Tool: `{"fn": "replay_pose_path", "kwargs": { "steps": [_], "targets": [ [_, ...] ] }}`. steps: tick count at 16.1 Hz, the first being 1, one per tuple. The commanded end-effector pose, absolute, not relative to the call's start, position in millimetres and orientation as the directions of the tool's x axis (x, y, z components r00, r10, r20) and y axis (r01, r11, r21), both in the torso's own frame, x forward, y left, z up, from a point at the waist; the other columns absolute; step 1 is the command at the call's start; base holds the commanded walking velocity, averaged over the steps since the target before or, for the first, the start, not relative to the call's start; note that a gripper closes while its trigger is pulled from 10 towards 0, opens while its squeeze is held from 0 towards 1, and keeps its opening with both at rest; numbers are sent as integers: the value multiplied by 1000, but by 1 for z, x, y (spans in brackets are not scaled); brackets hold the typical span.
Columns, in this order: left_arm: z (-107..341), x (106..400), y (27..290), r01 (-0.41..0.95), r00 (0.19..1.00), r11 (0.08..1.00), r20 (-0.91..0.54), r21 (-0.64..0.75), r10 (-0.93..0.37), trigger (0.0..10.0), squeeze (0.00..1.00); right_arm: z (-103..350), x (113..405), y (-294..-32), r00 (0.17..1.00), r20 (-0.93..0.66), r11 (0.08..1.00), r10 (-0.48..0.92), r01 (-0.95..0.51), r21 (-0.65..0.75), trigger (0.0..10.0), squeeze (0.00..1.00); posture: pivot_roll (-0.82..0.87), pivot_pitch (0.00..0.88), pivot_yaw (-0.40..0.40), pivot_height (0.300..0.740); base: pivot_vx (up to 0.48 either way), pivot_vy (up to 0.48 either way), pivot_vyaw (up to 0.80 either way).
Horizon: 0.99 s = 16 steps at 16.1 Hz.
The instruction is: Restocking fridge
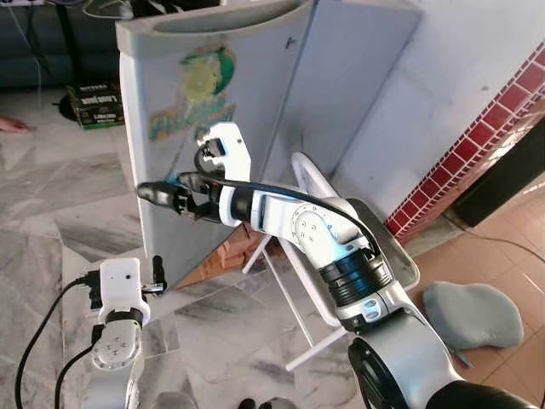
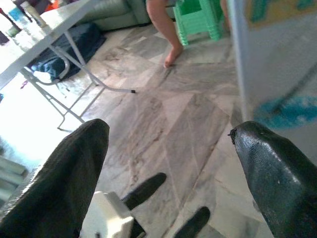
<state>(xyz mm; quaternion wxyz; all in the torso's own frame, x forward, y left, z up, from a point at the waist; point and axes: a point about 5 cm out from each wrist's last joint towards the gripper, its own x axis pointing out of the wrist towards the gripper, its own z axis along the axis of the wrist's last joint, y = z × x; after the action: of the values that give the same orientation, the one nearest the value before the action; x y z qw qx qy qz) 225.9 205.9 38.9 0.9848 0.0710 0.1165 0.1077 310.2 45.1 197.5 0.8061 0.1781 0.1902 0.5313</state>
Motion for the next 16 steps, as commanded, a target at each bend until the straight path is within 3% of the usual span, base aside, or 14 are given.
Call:
{"fn": "replay_pose_path", "kwargs": {
  "steps": [1,4,7,10,12,15,16],
  "targets": [
    [38,229,201,-189,953,970,-211,154,219,10000,0,217,260,115,185,68,104,980,-778,619,10000,0,301,0,-190,740,0,0,0],
    [39,233,205,-205,950,964,-204,166,237,10000,0,191,274,91,275,-42,250,961,-789,561,10000,0,290,0,-181,740,0,0,0],
    [42,232,218,-293,926,927,-172,234,336,10000,0,160,314,65,610,-209,640,765,-679,361,10000,0,283,0,-175,740,0,0,0],
    [44,231,221,-322,916,918,-169,231,364,10000,0,164,334,53,682,-189,704,707,-651,283,10000,0,304,0,-179,740,0,0,0],
    [44,229,221,-316,917,919,-173,235,360,10000,0,176,350,41,719,-155,735,678,-665,132,10000,0,318,0,-177,740,0,0,0],
    [42,226,221,-330,907,906,-176,263,382,10000,0,183,375,16,840,-144,849,524,-529,6,10000,0,322,0,-181,740,0,0,0],
    [41,226,224,-351,897,895,-175,275,405,10000,0,188,380,10,868,-121,875,482,-483,26,10000,0,322,0,-181,740,0,0,0]
  ]
}}
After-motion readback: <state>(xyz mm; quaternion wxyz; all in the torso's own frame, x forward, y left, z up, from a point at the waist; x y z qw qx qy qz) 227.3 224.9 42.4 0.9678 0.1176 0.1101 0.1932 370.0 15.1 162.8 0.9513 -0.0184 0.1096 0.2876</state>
